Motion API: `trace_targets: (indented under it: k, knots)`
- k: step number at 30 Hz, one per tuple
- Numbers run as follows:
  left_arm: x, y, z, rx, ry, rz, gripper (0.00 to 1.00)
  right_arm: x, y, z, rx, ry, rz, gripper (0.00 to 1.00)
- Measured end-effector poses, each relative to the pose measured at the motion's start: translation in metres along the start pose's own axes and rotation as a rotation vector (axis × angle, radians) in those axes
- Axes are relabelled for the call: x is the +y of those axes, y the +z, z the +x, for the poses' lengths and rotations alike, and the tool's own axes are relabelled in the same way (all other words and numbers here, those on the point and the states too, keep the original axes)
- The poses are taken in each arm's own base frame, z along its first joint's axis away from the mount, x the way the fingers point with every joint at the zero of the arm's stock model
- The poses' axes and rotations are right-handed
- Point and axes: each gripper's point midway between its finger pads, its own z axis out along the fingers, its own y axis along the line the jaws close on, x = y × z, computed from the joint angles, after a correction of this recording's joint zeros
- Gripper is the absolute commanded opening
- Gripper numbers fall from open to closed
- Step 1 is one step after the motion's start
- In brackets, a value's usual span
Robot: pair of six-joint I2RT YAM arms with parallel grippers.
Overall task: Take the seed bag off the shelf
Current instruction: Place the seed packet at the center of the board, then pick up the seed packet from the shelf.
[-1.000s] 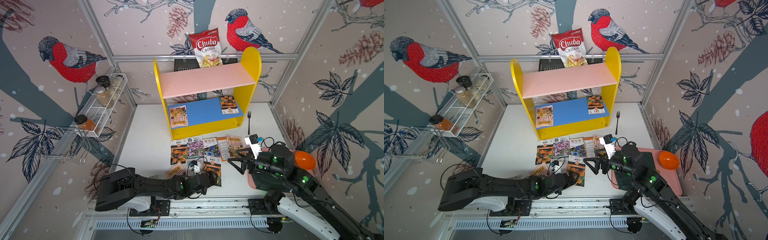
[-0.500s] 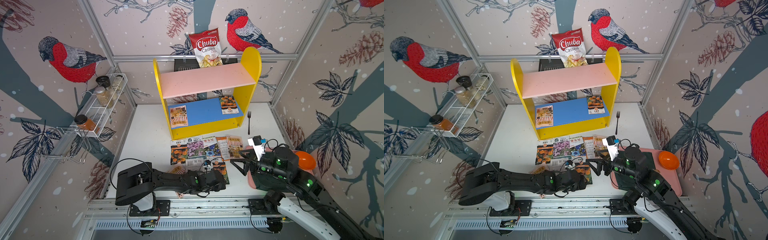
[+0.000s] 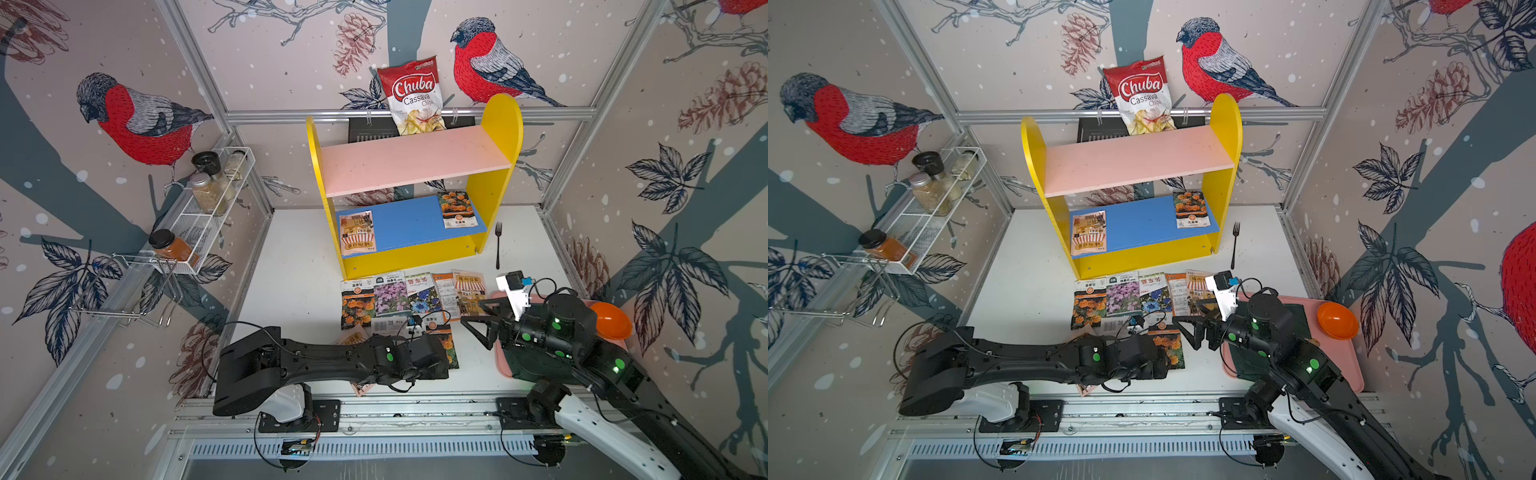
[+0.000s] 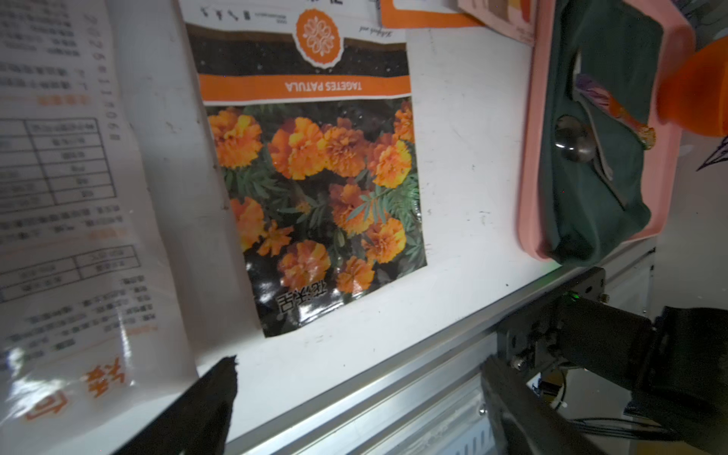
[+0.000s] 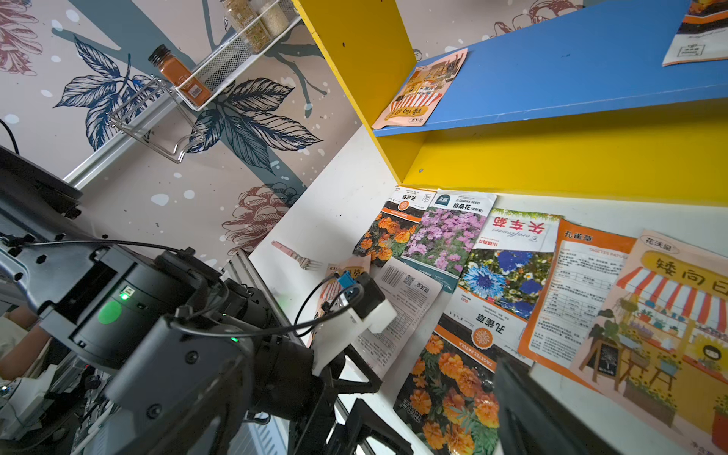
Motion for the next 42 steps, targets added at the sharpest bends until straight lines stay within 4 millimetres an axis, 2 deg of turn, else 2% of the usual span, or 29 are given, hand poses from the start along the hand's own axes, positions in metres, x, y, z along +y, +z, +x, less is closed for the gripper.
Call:
trace_targets:
  k: [6,9,16,22,28,35,42]
  knots:
    - [-0.010,-0.035,-0.025,-0.074,0.020,0.076,0.96,-0.013,0.001,-0.007,-0.028,0.002,0.079,1.00]
    - [-0.003,-0.058,-0.046,-0.150,0.005,0.114,0.96,-0.025,0.000,-0.013,-0.058,0.006,0.152,1.00]
    - [0.027,-0.111,-0.095,-0.335,-0.037,0.186,0.96,-0.053,-0.001,-0.033,-0.115,0.023,0.305,1.00]
    - [0.028,-0.158,-0.123,-0.491,0.011,0.267,0.97,-0.083,0.015,-0.054,-0.106,0.046,0.406,1.00]
    - [0.030,-0.172,-0.135,-0.560,0.086,0.264,0.96,-0.111,0.038,-0.081,-0.105,0.026,0.477,0.99]
    - [0.030,-0.174,-0.147,-0.610,0.126,0.267,0.97,-0.154,0.068,-0.105,-0.111,0.013,0.542,0.98]
    - [0.026,-0.169,-0.148,-0.613,0.142,0.293,0.97,-0.189,0.108,-0.125,-0.097,-0.005,0.572,0.97]
